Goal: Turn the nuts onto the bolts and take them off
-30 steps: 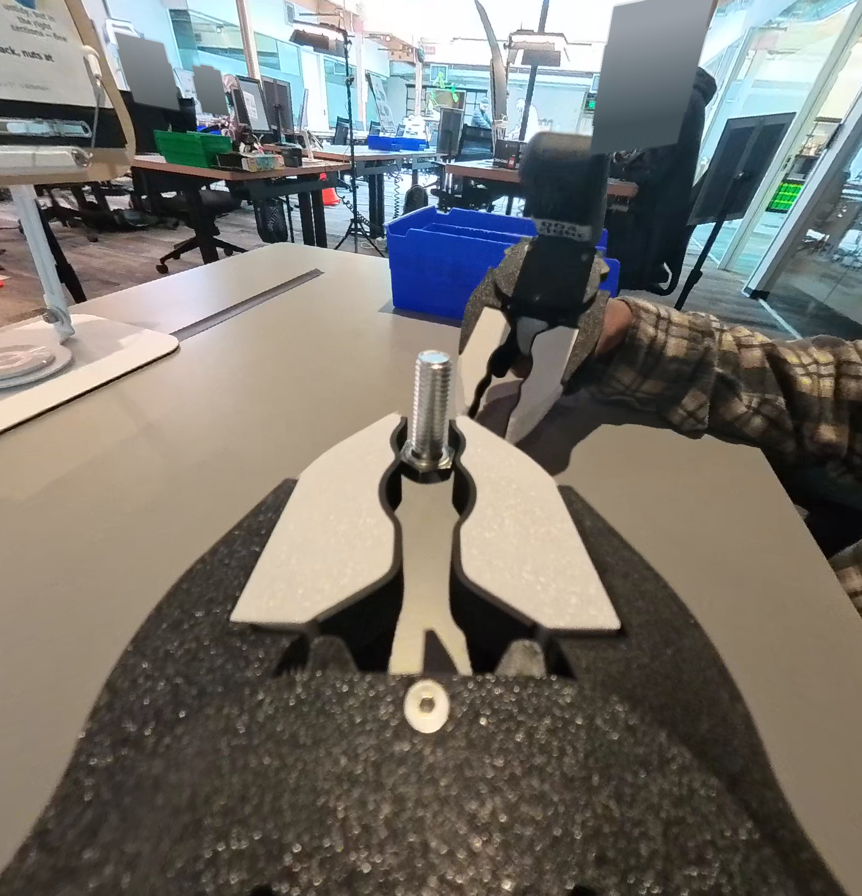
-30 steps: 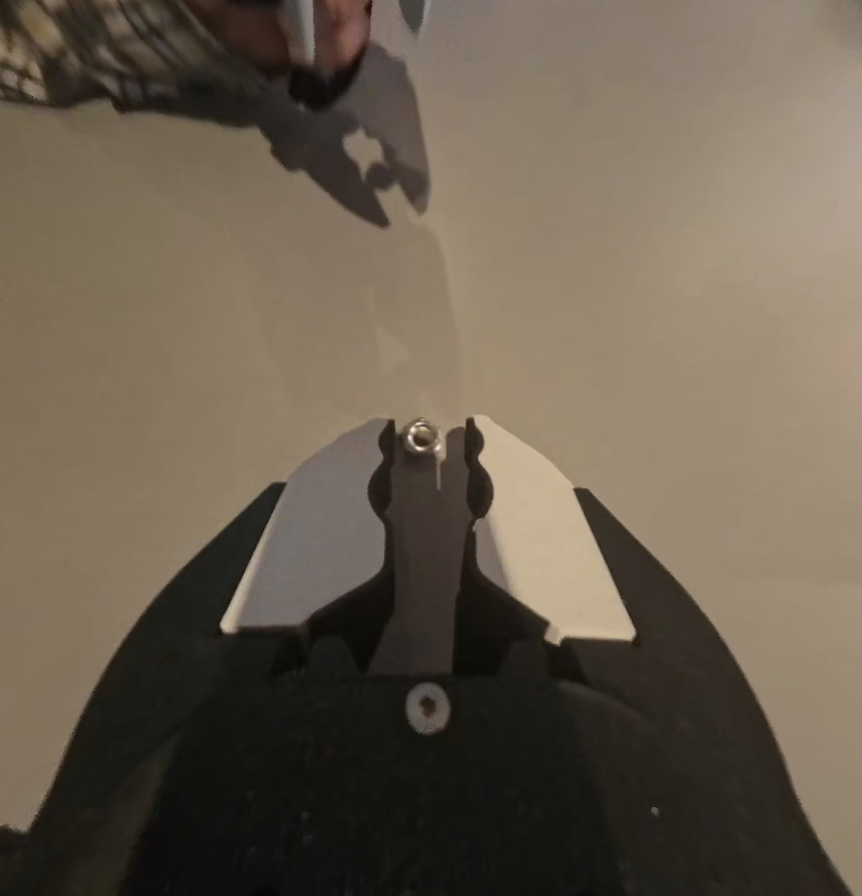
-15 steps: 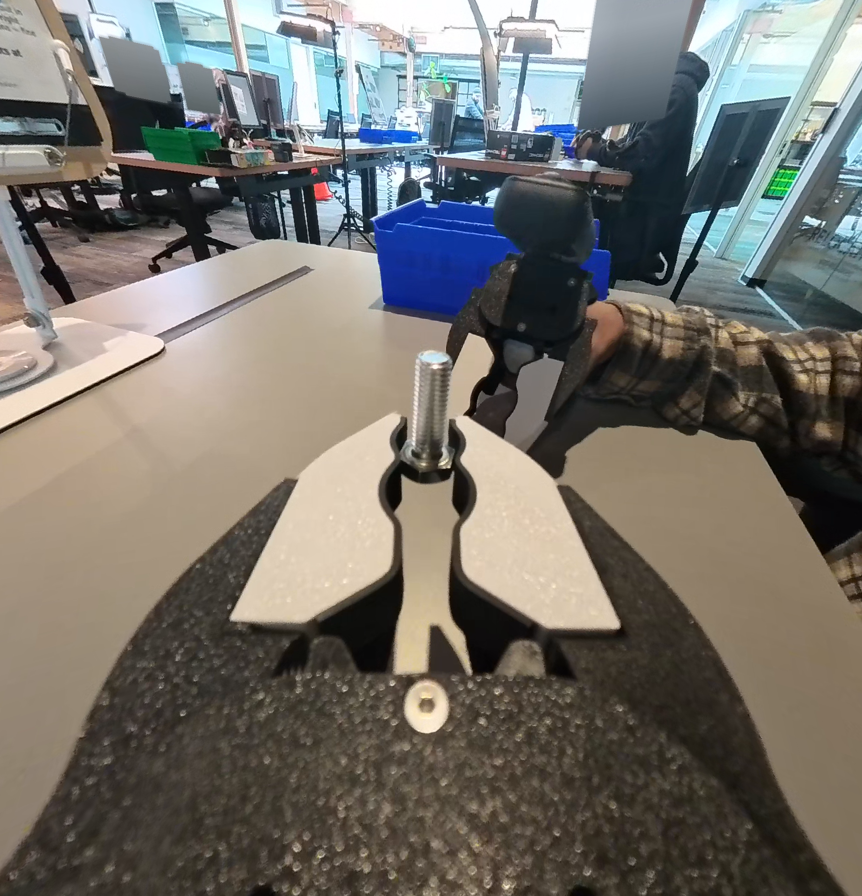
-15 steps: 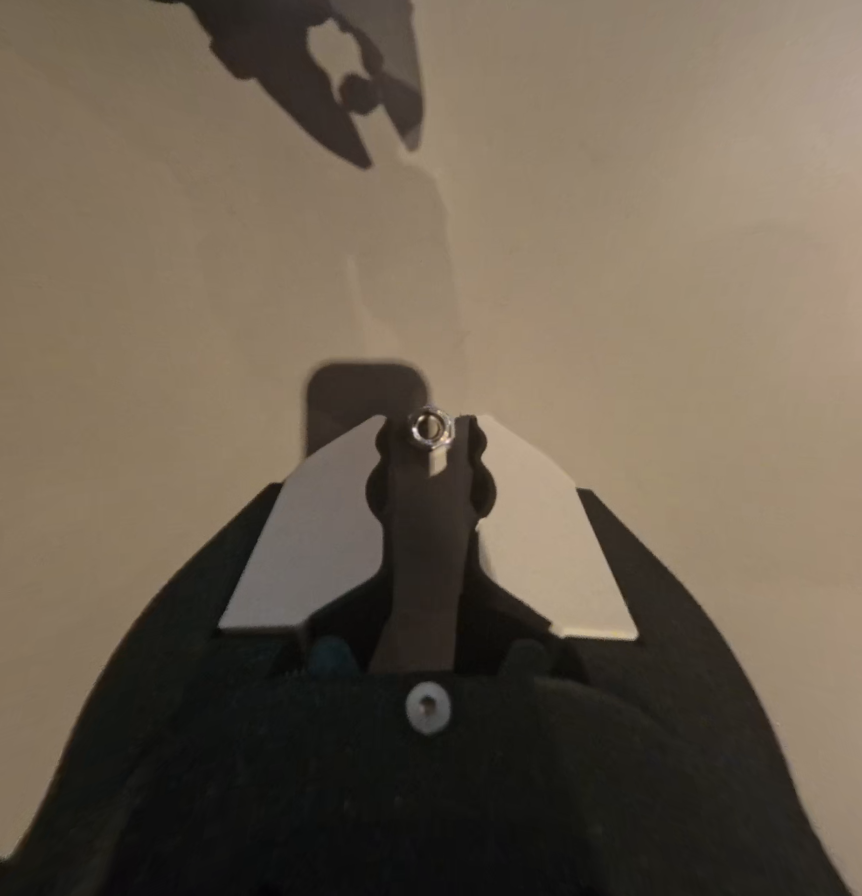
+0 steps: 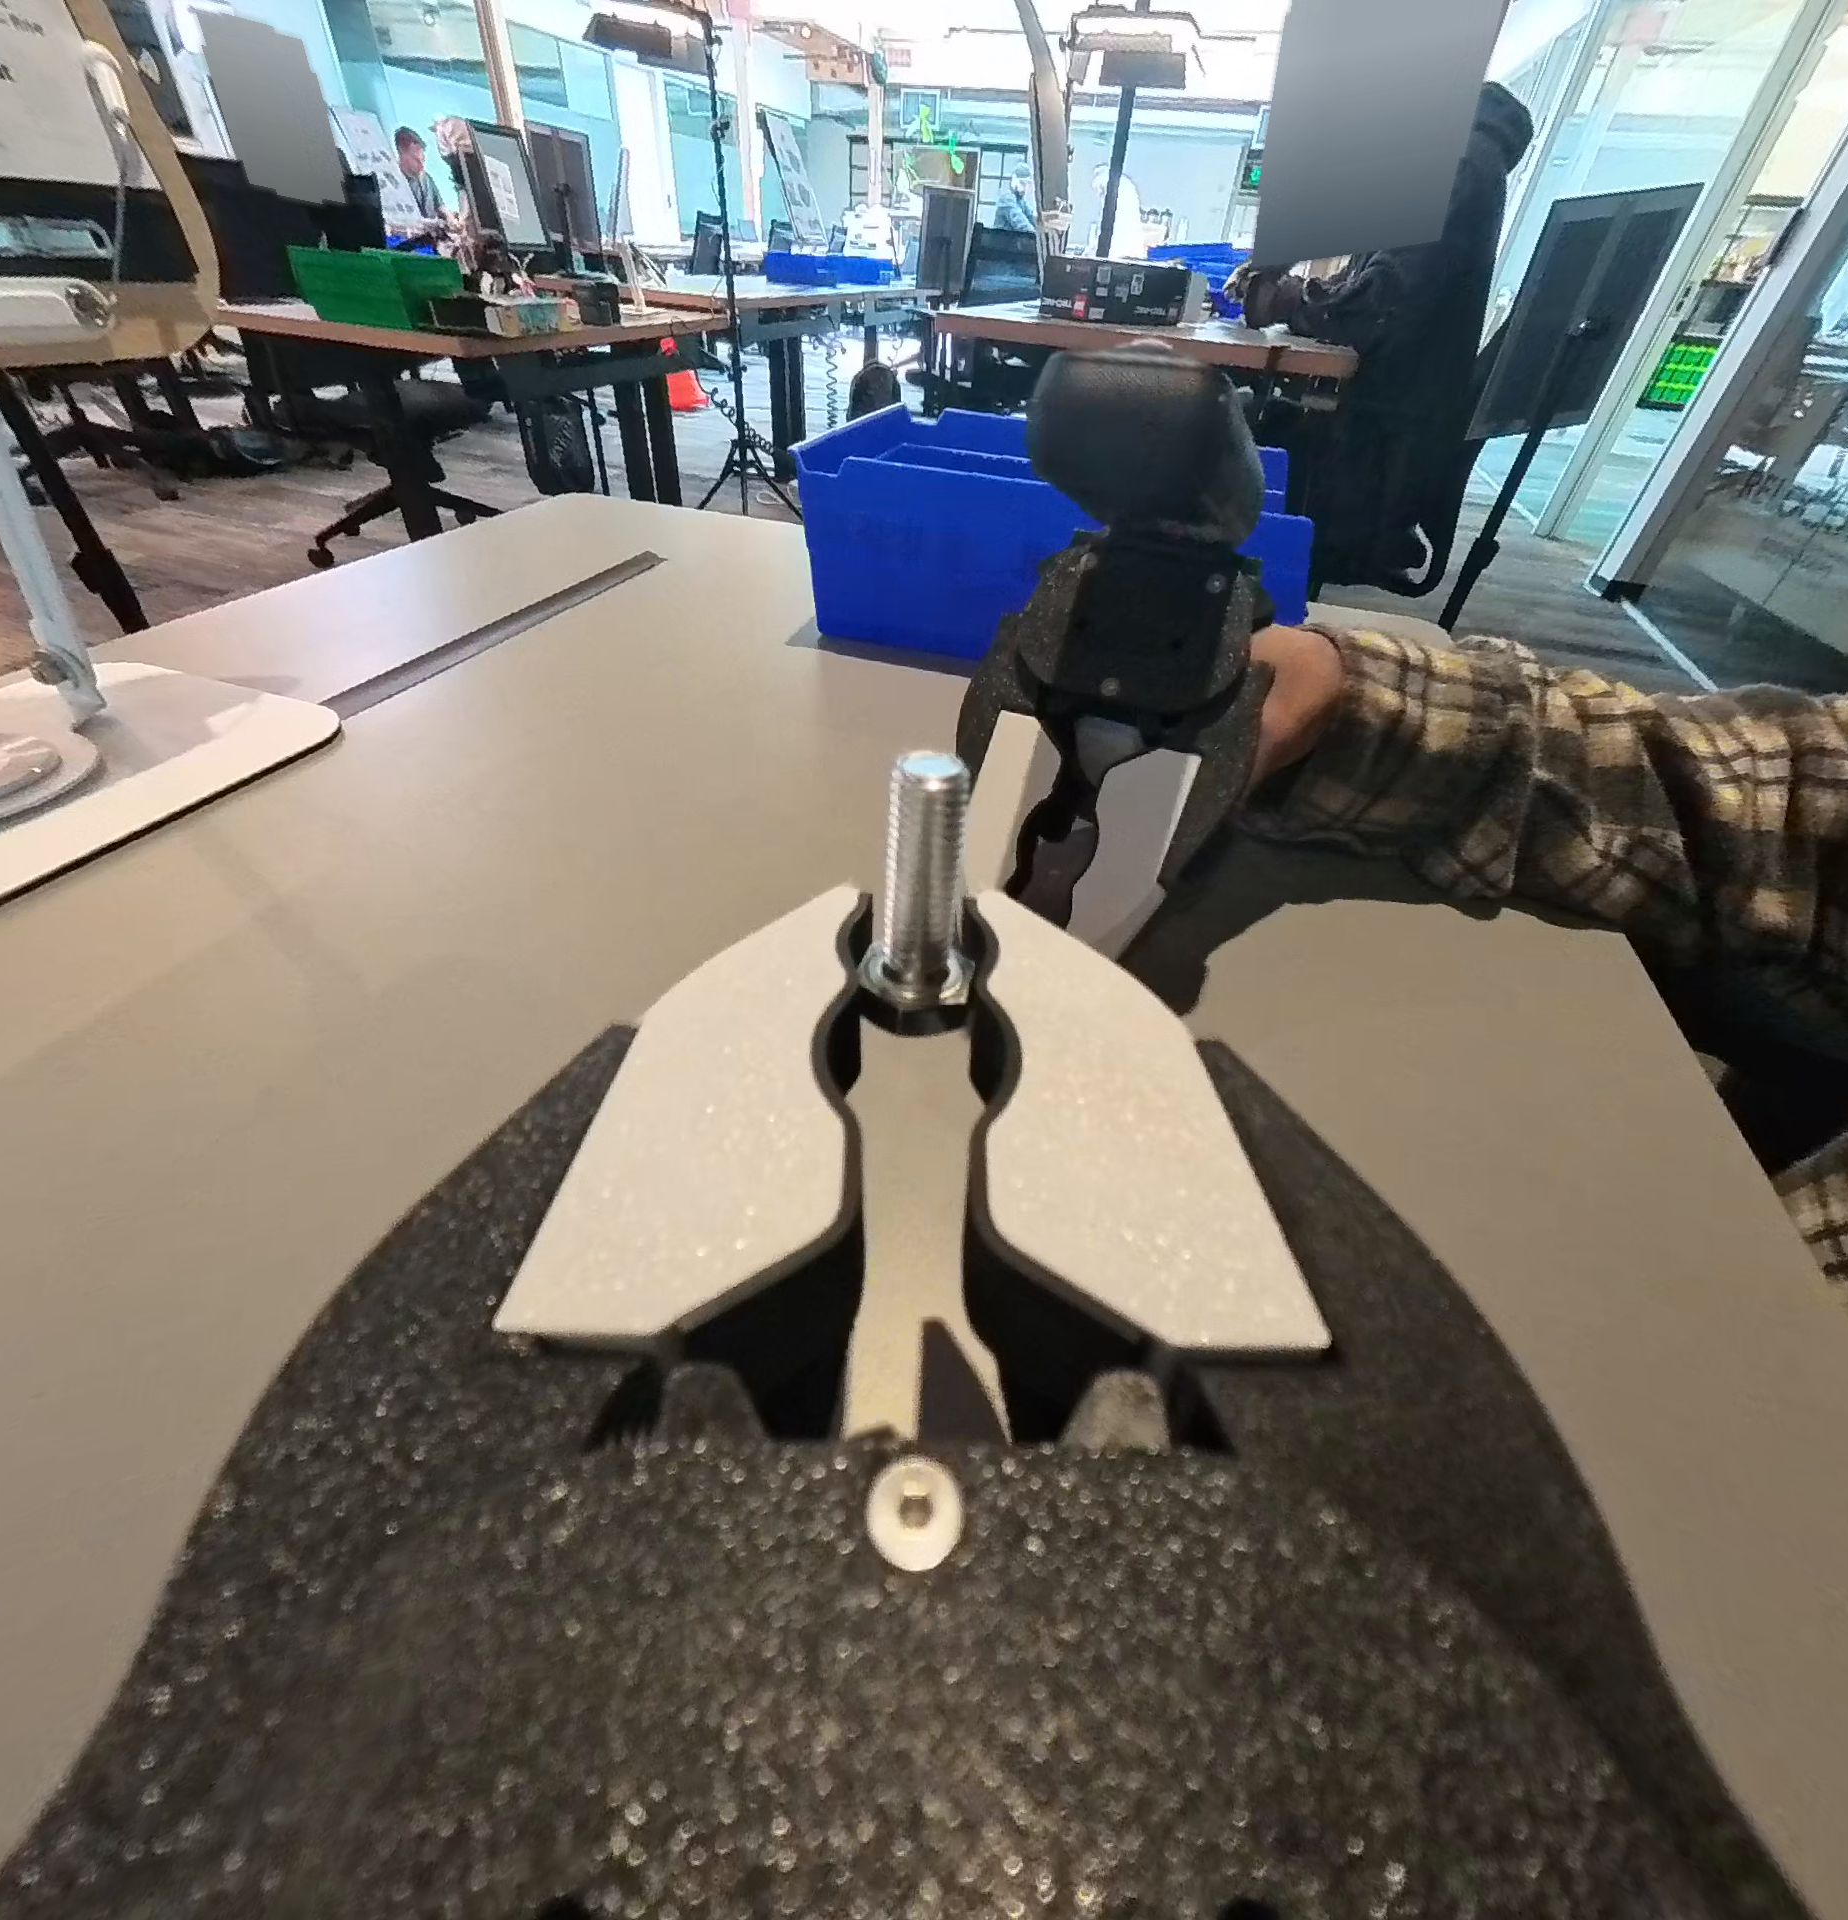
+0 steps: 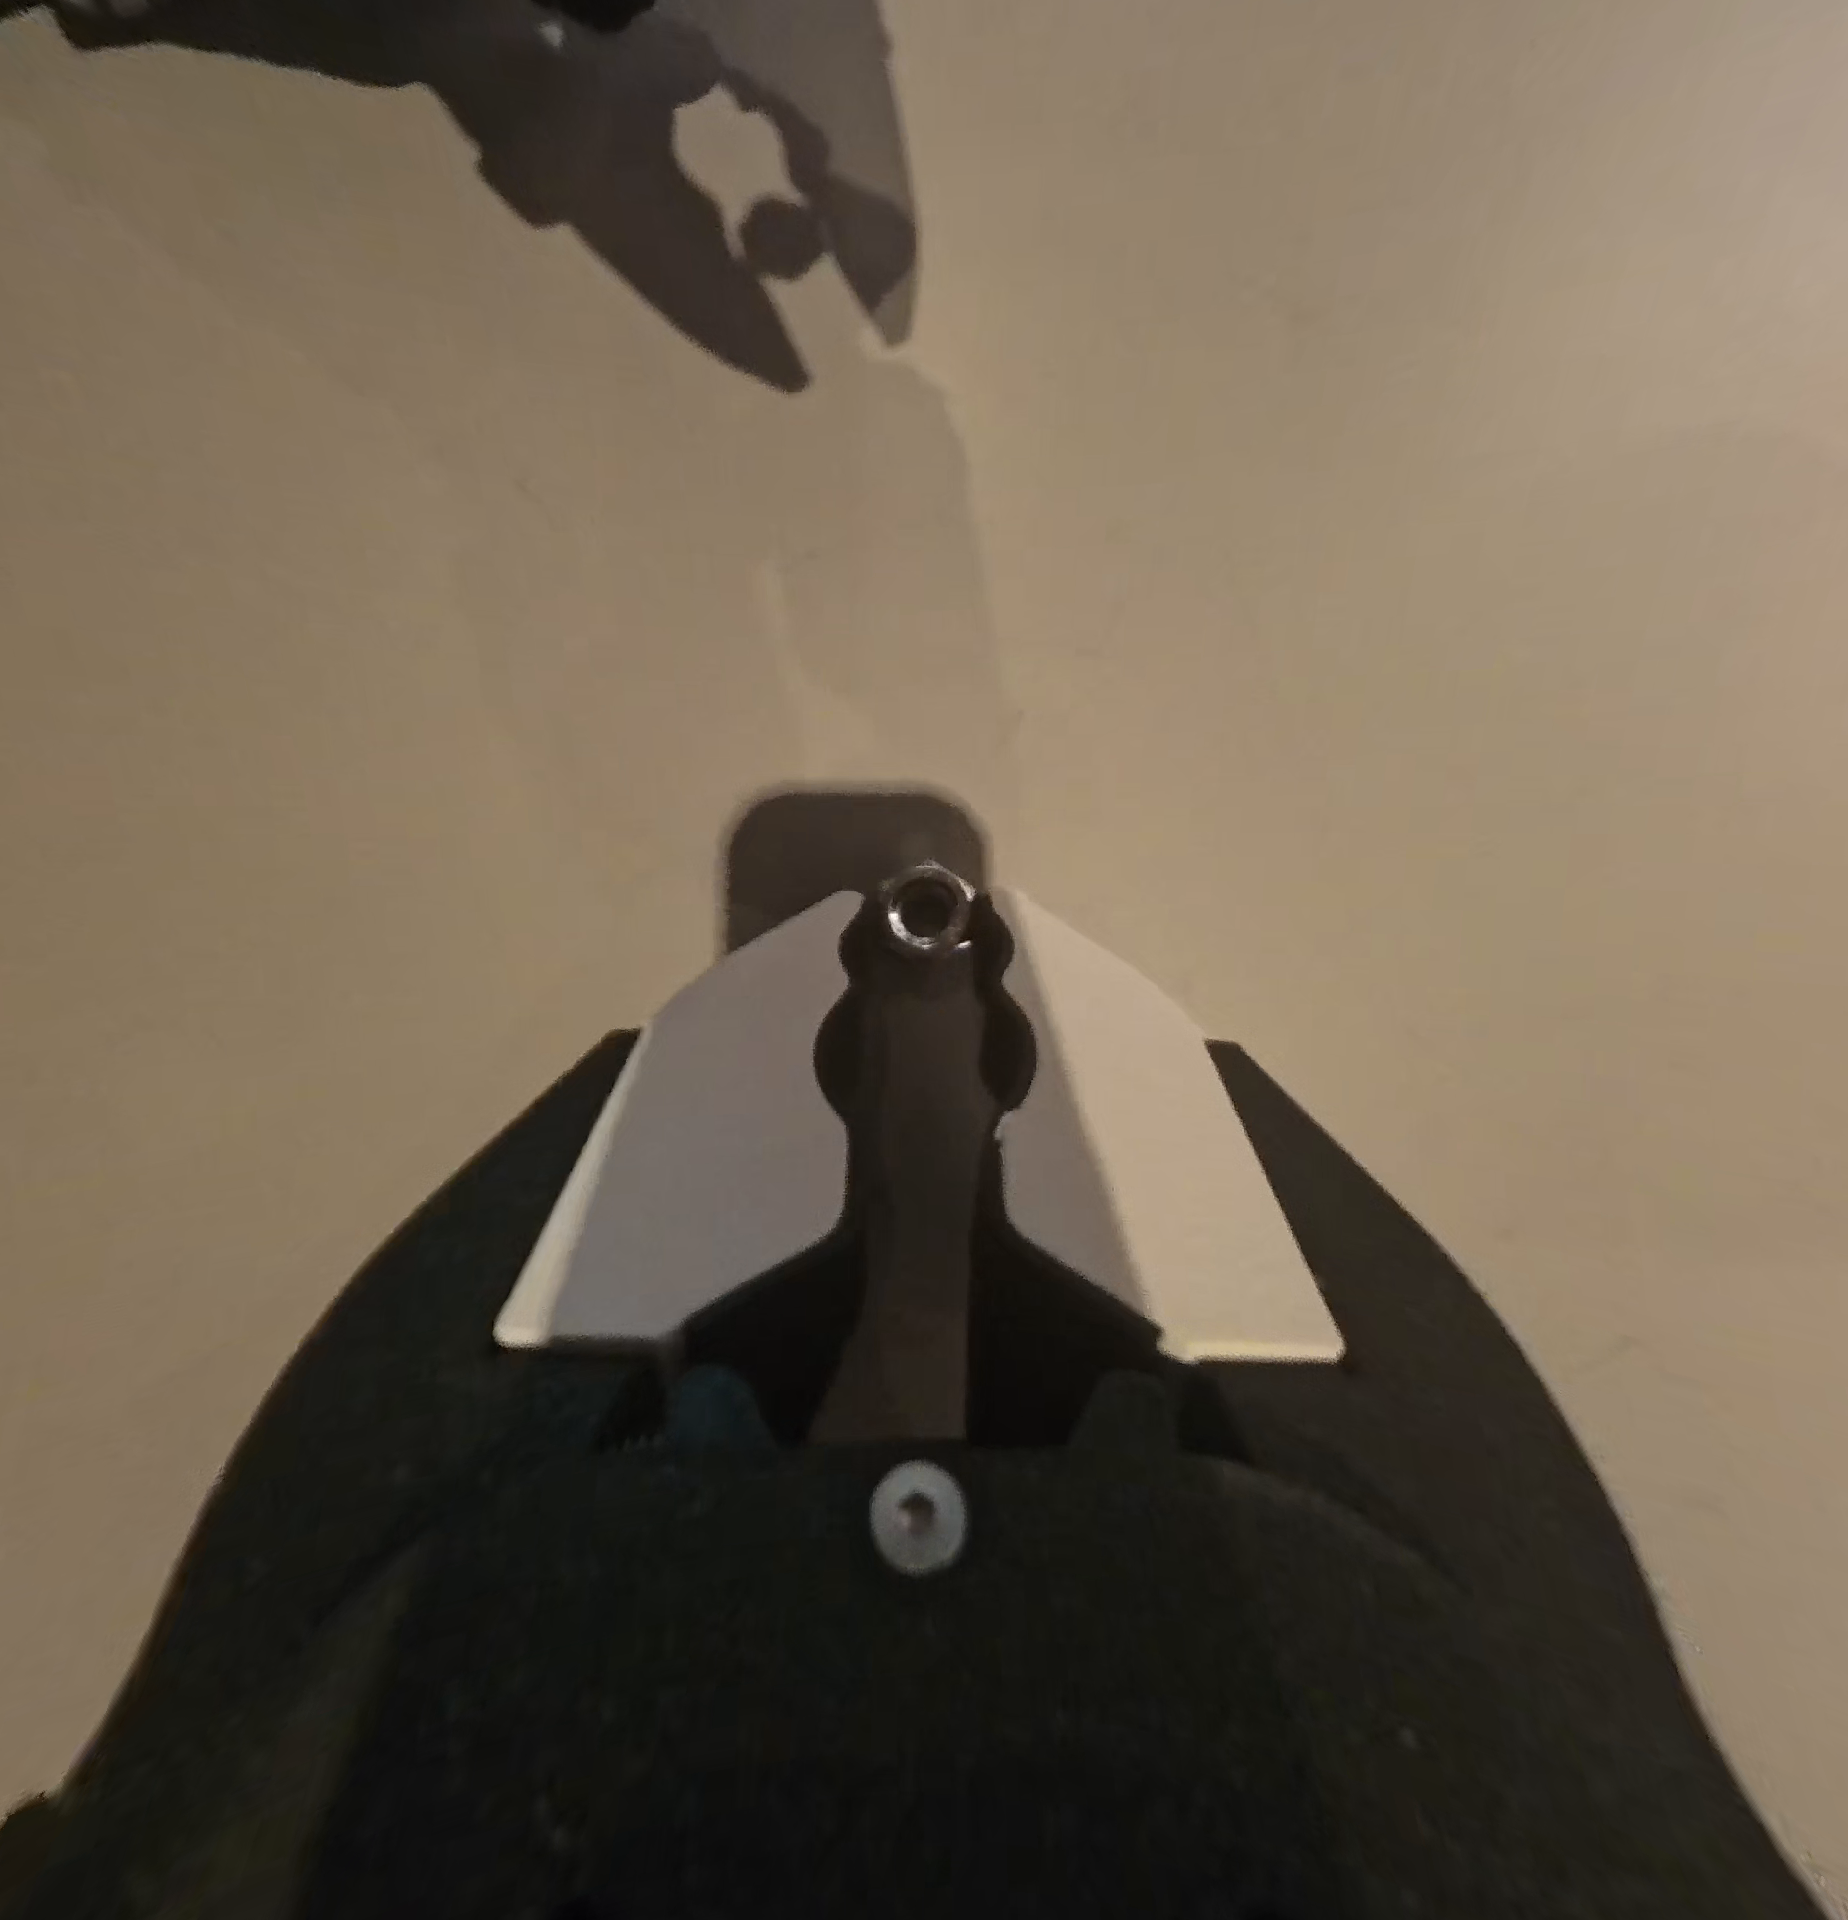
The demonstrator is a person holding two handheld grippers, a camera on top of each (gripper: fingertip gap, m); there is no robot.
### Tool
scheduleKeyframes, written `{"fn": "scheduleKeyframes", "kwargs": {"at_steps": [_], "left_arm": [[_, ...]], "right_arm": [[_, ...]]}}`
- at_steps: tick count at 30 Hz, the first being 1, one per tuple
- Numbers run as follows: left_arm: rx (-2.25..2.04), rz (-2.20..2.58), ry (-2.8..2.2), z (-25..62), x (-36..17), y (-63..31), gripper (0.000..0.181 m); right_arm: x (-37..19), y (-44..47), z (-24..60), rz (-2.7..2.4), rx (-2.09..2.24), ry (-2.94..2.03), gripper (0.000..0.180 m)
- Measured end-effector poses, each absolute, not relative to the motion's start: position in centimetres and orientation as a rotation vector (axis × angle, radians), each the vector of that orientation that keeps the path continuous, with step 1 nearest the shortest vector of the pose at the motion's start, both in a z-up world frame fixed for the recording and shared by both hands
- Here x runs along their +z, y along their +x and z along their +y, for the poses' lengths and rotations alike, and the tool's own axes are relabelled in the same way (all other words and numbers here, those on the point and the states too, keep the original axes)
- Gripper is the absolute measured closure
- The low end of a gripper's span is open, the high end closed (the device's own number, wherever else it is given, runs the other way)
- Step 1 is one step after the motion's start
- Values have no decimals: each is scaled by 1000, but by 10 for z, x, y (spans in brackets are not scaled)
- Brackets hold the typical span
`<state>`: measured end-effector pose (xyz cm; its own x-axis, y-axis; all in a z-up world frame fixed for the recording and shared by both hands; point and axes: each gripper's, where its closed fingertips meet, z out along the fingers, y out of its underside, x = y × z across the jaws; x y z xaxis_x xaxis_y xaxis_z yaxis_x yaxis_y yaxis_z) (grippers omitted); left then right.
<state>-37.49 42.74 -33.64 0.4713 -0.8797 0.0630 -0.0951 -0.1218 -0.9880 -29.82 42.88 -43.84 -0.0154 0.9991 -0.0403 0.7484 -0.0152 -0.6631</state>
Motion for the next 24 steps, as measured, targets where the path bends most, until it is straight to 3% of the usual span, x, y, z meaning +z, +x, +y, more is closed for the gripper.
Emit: {"fn": "scheduleKeyframes", "kwargs": {"at_steps": [1, 24], "left_arm": [[-845, 877, -1561, 427, -337, -375, 165], [-845, 919, -1575, 423, -344, -367, 165]], "right_arm": [[-438, -298, 429, -1807, 736, -1821, 162], [-414, -316, 434, -1675, 770, -1742, 163]]}}
